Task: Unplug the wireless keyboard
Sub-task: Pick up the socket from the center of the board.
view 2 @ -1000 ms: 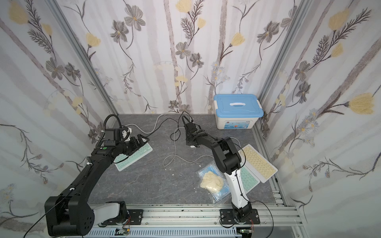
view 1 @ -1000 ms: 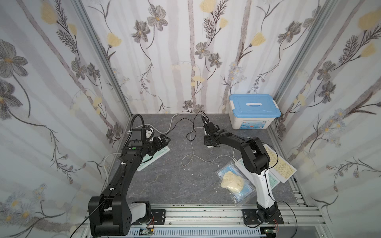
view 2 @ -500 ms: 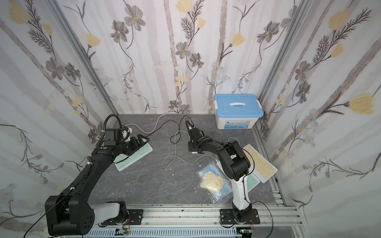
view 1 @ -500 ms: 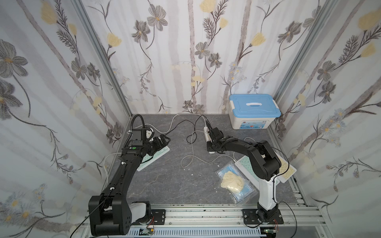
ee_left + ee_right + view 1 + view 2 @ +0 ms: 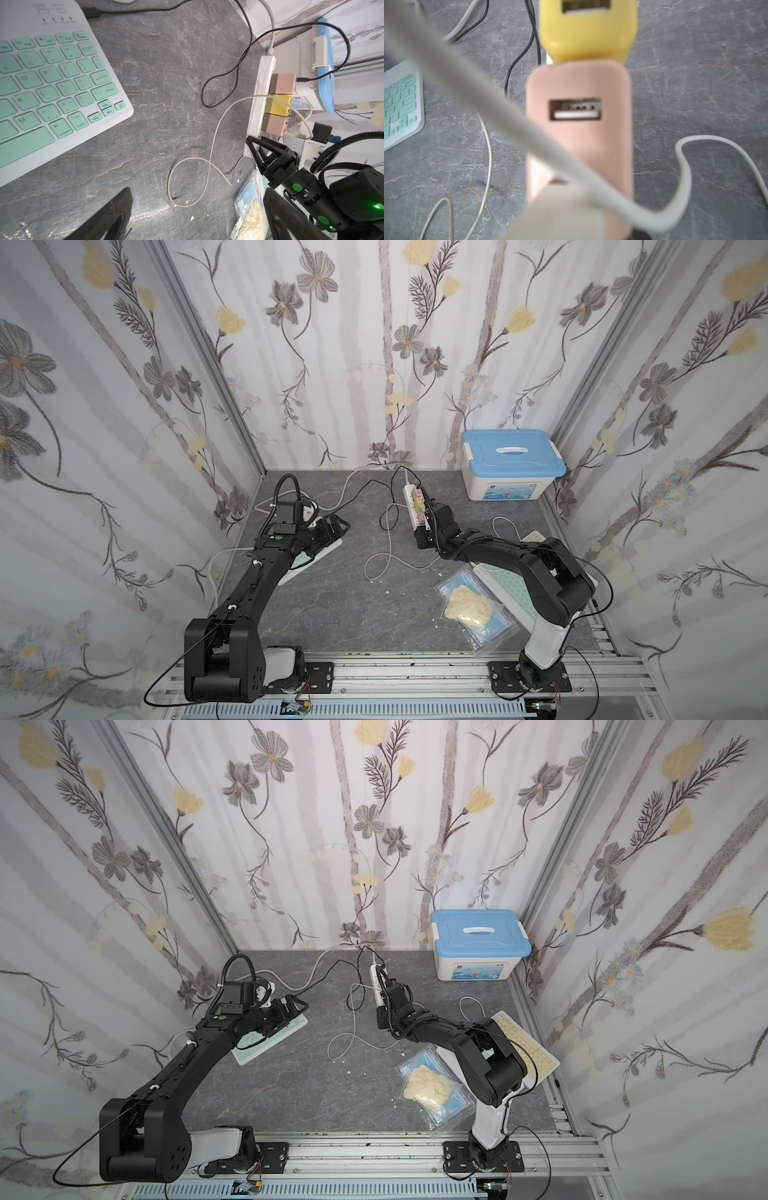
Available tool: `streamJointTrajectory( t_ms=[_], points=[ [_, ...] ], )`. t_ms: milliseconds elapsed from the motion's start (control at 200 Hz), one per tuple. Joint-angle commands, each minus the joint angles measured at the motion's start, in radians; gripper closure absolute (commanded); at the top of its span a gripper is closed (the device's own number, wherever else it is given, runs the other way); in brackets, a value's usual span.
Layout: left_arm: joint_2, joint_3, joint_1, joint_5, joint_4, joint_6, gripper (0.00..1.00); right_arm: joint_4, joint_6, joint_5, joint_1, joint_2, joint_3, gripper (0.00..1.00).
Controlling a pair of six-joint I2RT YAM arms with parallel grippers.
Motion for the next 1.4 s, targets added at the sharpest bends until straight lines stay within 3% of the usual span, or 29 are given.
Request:
streamJointTrajectory(
  t_ms=[0, 230, 375, 704, 794, 1024, 1394],
  points=[
    [0.006, 0.009, -0.013, 0.036, 0.103, -0.055, 0.00, 0.194, -0.026, 0.056, 0.001, -0.040, -0.029, 1.00],
    [0.043, 0.113, -0.045, 0.080, 0.149, -0.078, 0.01, 0.327, -0.108, 0.058, 0.010, -0.143, -0.115, 1.00],
    [0.065, 0.241, -0.045, 0.030, 0.074, -0.027, 0.01, 0.419, -0.140, 0.027, 0.010, -0.206, -0.170, 1.00],
    [0.304, 0.534, -0.053, 0.143, 0.139, -0.081, 0.05, 0.575, -0.195, -0.058, 0.018, -0.263, -0.236, 1.00],
    [0.367, 0.603, -0.082, 0.189, 0.183, -0.100, 0.00, 0.592, -0.202, -0.073, 0.020, -0.269, -0.239, 1.00],
    [0.498, 0.732, -0.185, 0.239, 0.211, -0.093, 0.00, 0.630, -0.220, -0.112, 0.023, -0.277, -0.246, 1.00],
    [0.636, 0.858, -0.223, 0.287, 0.254, -0.131, 0.02, 0.628, -0.247, -0.145, 0.028, -0.279, -0.234, 1.00]
  ],
)
